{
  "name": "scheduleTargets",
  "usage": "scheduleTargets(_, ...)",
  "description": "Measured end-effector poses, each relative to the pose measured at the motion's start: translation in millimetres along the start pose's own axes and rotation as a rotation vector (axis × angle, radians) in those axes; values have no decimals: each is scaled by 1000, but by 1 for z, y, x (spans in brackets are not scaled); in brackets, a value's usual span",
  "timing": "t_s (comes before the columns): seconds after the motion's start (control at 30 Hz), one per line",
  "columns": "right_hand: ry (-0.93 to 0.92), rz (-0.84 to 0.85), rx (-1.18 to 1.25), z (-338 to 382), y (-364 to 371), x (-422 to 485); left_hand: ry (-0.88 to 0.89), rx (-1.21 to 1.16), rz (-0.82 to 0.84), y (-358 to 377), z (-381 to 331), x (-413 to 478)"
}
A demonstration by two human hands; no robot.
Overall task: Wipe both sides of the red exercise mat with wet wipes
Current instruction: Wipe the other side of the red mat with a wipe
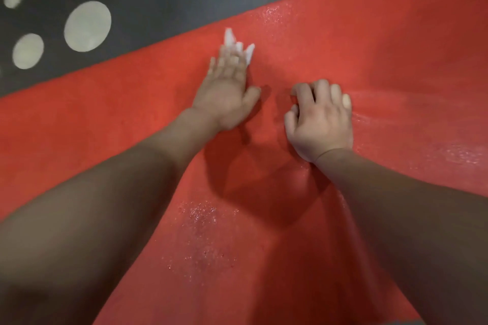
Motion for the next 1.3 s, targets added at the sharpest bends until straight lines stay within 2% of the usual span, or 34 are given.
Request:
scheduleTargets(0.07,-5,-2,-5,-1,0,0,190,-6,15,6,-27,-15)
scheduleTargets(0.13,-5,-3,-6,-2,-1,0,285,56,62,7,-27,-27)
scheduleTargets(0.2,-2,2,-1,-2,0,-1,202,148,32,1,1,-27)
scheduleTargets(0.27,0,4,1,-1,1,-1,-12,224,5,-7,39,-23)
scheduleTargets(0.33,1,1,1,-1,2,-1,-194,223,2,-12,60,-21)
scheduleTargets(0.37,1,0,0,-1,2,-1,-219,190,-11,-11,57,-21)
scheduleTargets(0.43,-2,1,-7,-1,2,-1,-122,60,-28,-4,26,-28)
scheduleTargets(0.53,-13,-5,-9,-1,1,-1,186,-38,50,13,-24,-53)
scheduleTargets(0.63,-15,5,-16,0,0,-1,268,-4,59,8,-6,-61)
scheduleTargets(0.73,-13,24,-33,1,0,0,55,13,28,-2,33,-52)
scheduleTargets(0.8,-8,33,-36,1,0,0,-100,-25,46,-7,38,-48)
scheduleTargets(0.83,-8,39,-37,1,-1,0,-120,-67,53,-7,30,-49)
scheduleTargets(0.87,-11,48,-39,1,-2,0,-86,-118,62,-7,17,-52)
scheduleTargets(0.93,-9,88,-26,0,-6,2,98,-175,80,0,-17,-70)
scheduleTargets(1.0,12,168,42,-2,-14,4,270,-131,112,8,-46,-97)
scheduleTargets(1.07,8,227,85,-6,-29,-2,337,-78,136,12,-42,-110)
scheduleTargets(1.13,9,205,69,-13,-51,-22,266,-44,68,14,-19,-104)
scheduleTargets(1.2,76,147,28,-24,-73,-56,22,-21,11,10,4,-92)
scheduleTargets(1.27,130,116,-9,-36,-86,-92,-207,-29,64,9,5,-87)
scheduleTargets(1.3,134,117,-17,-41,-86,-106,-230,-44,86,10,-8,-88)
Point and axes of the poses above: each hand's wrist, its own x-axis towards the middle knuckle, its own y-axis out of the palm, z = x × y, the point moved 1 cm from there along x, towards the middle knuckle, and after that the axes turned 12 degrees about -z, right-handed, at the moved point
